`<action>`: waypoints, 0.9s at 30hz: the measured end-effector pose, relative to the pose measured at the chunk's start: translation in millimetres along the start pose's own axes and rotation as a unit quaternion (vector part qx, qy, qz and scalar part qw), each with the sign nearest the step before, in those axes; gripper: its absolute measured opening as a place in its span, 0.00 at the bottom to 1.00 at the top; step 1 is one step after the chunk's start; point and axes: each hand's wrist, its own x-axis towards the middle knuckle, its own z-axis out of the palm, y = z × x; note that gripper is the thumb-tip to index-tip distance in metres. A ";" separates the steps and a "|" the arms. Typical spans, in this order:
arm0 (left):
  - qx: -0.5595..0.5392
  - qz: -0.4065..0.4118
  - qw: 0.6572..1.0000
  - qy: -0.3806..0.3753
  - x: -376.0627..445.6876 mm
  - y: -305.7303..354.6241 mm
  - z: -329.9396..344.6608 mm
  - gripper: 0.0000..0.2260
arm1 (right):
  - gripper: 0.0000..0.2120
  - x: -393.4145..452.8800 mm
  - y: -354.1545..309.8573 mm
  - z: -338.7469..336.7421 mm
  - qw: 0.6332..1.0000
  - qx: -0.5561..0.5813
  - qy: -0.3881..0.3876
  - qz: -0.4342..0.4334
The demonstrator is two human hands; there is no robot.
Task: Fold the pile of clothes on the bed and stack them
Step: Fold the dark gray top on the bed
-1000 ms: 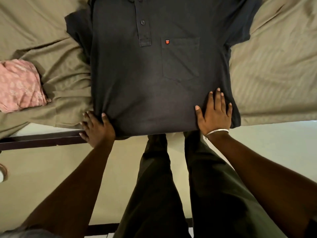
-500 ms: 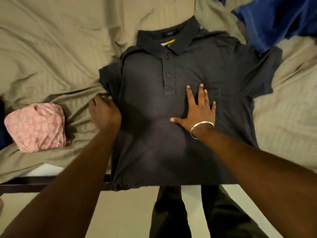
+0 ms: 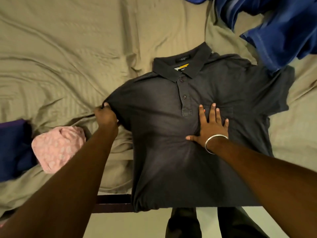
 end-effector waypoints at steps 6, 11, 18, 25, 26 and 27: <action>0.153 0.045 0.987 -0.035 2.4 13.7 -17.4 0.15 | 0.64 -1.5 -2.5 -2.2 1.000 -0.011 -0.002 0.006; 0.280 0.050 0.936 -0.207 -7.0 36.0 -25.0 0.31 | 0.64 -2.6 -5.2 -4.4 1.000 -0.019 -0.004 0.012; -0.004 -0.007 0.972 -0.234 -2.2 54.8 -55.0 0.08 | 0.64 -2.1 -7.5 -4.6 0.999 -0.027 -0.014 0.021; 0.365 0.110 0.889 -0.252 2.6 39.9 -67.4 0.06 | 0.63 -3.3 -7.5 -3.0 0.999 -0.028 -0.003 0.015; 0.418 0.168 0.857 -0.251 8.7 35.8 -68.9 0.06 | 0.64 -3.1 -7.4 -3.3 0.999 -0.029 -0.003 0.015; 0.466 0.223 0.826 -0.224 12.4 32.0 -69.7 0.07 | 0.64 -3.6 -7.2 -3.3 0.999 -0.028 -0.004 0.015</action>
